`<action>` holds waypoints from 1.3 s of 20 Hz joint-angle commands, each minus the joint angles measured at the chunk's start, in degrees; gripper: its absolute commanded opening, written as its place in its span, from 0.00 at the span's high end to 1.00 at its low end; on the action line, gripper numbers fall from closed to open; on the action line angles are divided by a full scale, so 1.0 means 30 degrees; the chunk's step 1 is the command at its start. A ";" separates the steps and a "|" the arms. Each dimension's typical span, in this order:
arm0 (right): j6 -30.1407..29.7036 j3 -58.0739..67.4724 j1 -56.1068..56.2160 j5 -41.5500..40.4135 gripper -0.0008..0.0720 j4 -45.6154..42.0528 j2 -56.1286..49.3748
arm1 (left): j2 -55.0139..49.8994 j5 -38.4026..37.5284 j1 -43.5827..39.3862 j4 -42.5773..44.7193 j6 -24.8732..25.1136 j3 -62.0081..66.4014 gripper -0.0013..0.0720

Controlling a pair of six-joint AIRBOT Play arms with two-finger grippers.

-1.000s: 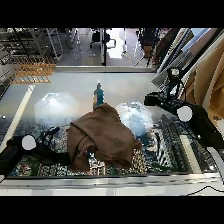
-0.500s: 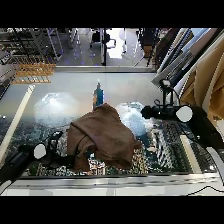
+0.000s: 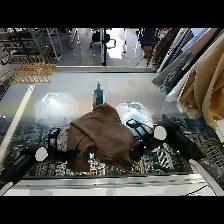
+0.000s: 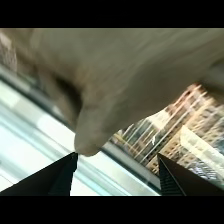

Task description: Fold the clothes and pants, and hang the long-sleeved shirts on hangers.

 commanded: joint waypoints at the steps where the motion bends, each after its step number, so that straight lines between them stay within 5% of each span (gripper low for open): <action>1: -0.0299 -0.1326 0.1676 -0.0714 0.19 -0.0656 -0.0015 | -0.0685 0.0430 -0.0007 0.0051 -0.0066 -0.0058 0.50; 5: 0.0189 -0.2484 0.1960 -0.3628 0.22 -0.0736 -0.0022 | -0.2076 0.0525 -0.0015 -0.0029 -0.0066 -0.0051 0.49; 6: 0.0670 -0.2535 0.1960 -0.4473 0.34 -0.0874 -0.0051 | -0.2208 0.0685 -0.0007 -0.0029 -0.0058 -0.0051 0.49; 7: 0.1071 -0.2528 0.1960 -0.5282 0.72 -0.1013 -0.0058 | -0.2193 0.0758 -0.0007 -0.0015 -0.0051 -0.0051 0.57; 8: 0.1348 -0.2521 0.1960 -0.5923 0.95 -0.1100 -0.0058 | -0.2149 0.0794 -0.0007 -0.0015 -0.0036 -0.0044 0.82; 9: 0.1392 -0.2521 0.1960 -0.6164 0.97 -0.1231 -0.0051 | -0.2062 0.0765 0.0000 -0.0022 0.0430 -0.0044 0.97; 14: 0.3271 -0.0554 0.1931 -0.1362 0.97 -0.8429 0.0641 | -0.0168 -0.4721 0.2004 0.1851 0.4860 0.2922 0.97; 17: 0.1457 0.3184 0.1938 0.2827 0.97 -1.1992 0.2484 | 0.1756 -0.7934 0.5224 0.5100 0.5282 0.7533 0.97; 21: 0.0561 0.9420 0.1945 0.6790 0.97 -1.1956 0.5275 | 0.3927 -0.8255 1.0899 0.4932 0.8000 1.4943 0.97; 26: 0.1137 1.5518 0.1960 0.4736 0.97 -0.9806 0.7490 | 0.4313 -0.8123 1.3056 0.0634 1.0083 2.1791 0.97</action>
